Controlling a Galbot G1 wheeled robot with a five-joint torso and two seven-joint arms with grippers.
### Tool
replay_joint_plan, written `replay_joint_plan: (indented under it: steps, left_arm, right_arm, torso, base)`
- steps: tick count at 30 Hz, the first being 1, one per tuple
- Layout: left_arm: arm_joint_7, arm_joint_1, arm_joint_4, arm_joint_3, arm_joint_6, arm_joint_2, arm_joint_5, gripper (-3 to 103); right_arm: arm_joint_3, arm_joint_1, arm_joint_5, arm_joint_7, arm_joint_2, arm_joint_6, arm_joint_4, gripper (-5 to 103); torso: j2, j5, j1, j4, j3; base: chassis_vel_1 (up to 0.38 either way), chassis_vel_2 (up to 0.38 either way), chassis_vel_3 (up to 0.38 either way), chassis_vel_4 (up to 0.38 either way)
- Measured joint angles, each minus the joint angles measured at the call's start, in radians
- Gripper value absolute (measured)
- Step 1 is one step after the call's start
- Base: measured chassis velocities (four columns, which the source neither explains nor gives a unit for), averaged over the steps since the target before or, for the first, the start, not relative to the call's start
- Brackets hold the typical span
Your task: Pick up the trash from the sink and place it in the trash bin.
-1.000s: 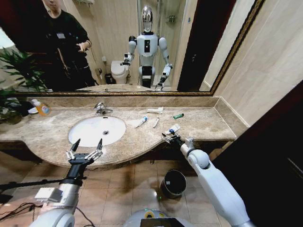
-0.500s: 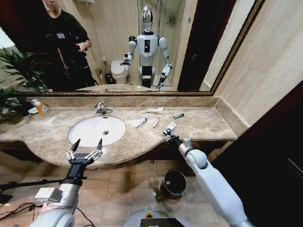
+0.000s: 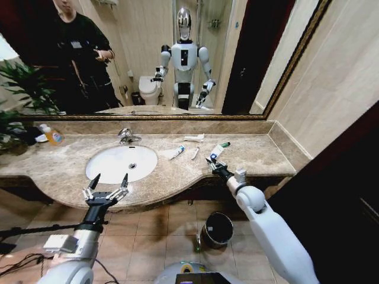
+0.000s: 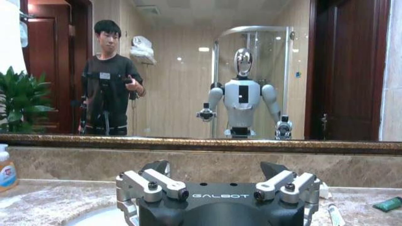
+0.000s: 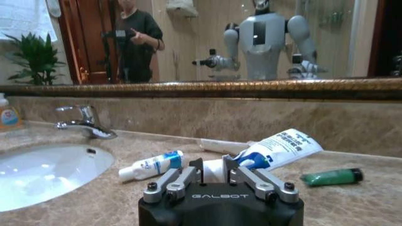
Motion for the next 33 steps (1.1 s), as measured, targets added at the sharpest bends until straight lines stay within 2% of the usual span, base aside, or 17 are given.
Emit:
replay_joint_plan:
  steps: [9,19,27,33]
  left_arm:
    - [0.0,0.0,0.0,0.0,0.0,0.0,0.0,100]
    - [0.0,0.0,0.0,0.0,0.0,0.0,0.0,100]
    - [0.0,0.0,0.0,0.0,0.0,0.0,0.0,100]
    - [0.0,0.0,0.0,0.0,0.0,0.0,0.0,100]
  right_arm:
    - [0.103,-0.195,0.014,-0.027,-0.012,-0.01,0.119,19]
    - [0.184,-0.426,0.044,-0.049,0.015,0.001,0.196,19]
    - [0.172,-0.488,-0.039,-0.066,0.07,0.053,0.104,19]
    - [0.154,-0.43,-0.094,-0.077,0.109,0.092,-0.092,19]
  torso:
    - [0.0,0.0001,0.0,0.0,0.0]
    - [0.0,0.0,0.0,-0.0002,0.0]
    - [0.0,-0.0001,0.0,-0.0002,0.0]
    - [0.0,0.0,0.0,-0.0001,0.0]
  base:
    - [0.0,0.0,0.0,0.0]
    - [0.0,0.0,0.0,0.0]
    - [0.0,0.0,0.0,0.0]
    - [0.0,0.0,0.0,0.0]
